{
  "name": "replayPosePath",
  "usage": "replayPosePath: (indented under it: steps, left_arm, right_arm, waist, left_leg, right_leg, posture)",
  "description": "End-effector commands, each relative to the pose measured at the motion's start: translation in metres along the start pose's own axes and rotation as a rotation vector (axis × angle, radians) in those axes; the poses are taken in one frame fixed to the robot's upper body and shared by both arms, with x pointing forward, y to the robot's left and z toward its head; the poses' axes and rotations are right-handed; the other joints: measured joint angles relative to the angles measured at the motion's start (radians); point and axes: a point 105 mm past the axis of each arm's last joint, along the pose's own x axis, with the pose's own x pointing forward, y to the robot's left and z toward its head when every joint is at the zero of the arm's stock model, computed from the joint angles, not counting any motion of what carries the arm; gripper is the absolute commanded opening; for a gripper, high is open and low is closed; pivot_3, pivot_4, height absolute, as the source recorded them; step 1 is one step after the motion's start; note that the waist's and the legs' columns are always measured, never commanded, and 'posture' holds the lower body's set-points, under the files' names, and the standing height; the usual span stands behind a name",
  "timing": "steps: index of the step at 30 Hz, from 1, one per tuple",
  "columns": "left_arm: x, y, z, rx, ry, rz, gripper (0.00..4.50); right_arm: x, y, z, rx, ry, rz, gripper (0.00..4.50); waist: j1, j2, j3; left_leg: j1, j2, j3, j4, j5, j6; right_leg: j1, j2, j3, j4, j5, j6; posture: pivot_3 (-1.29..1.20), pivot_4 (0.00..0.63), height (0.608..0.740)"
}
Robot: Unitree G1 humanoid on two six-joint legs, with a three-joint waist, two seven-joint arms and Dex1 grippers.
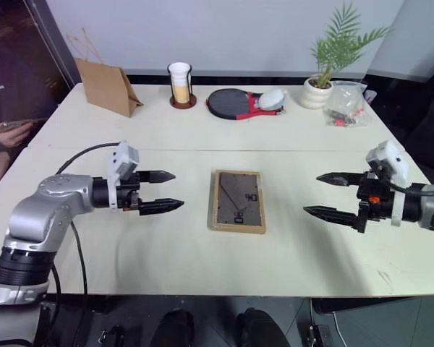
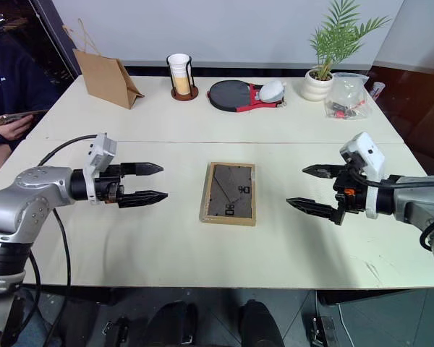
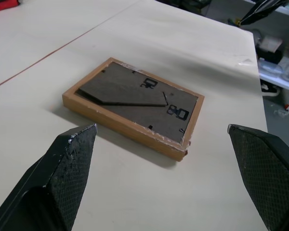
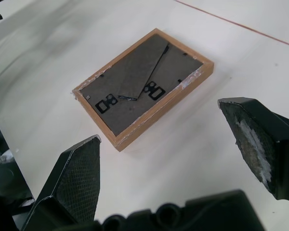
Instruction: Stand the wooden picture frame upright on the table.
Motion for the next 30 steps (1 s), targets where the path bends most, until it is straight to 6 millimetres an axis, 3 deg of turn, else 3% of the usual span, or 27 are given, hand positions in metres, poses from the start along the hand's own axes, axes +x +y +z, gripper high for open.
replayPosePath:
  steps: [1,6,13,30]
  left_arm:
    - [-0.002,-0.004,0.007,0.032,-0.009,-0.007,4.50]
    - [-0.001,-0.005,0.017,-0.010,-0.065,-0.004,4.50]
    - [0.000,-0.006,0.005,0.001,-0.022,0.007,4.50]
    - [0.004,0.001,0.000,0.039,-0.009,0.039,4.50]
  right_arm:
    - [-0.001,0.000,0.008,-0.026,-0.029,-0.009,4.45]
    - [0.002,0.001,0.004,-0.012,-0.028,-0.006,4.45]
    - [0.005,0.001,0.004,-0.007,-0.035,-0.004,4.45]
    - [0.019,-0.011,0.004,-0.020,-0.053,-0.050,4.45]
  waist:
    - [0.001,0.000,0.000]
    - [0.000,0.000,0.000]
    - [0.000,0.000,0.000]
    - [0.000,0.000,0.000]
  left_leg:
    - [0.000,0.000,0.000,0.000,0.000,0.000]
    - [0.000,0.000,0.000,0.000,0.000,0.000]
    - [0.000,0.000,0.000,0.000,0.000,0.000]
    - [0.000,0.000,0.000,0.000,0.000,0.000]
  right_leg:
    - [0.000,0.000,0.000,0.000,0.000,0.000]
    - [0.000,0.000,0.000,0.000,0.000,0.000]
    - [0.000,0.000,0.000,0.000,0.000,0.000]
    - [0.000,0.000,0.000,0.001,0.000,0.000]
  posture:
    - [0.00,0.150,0.740]
    - [0.00,0.150,0.740]
    - [0.00,0.150,0.740]
    - [0.00,0.150,0.740]
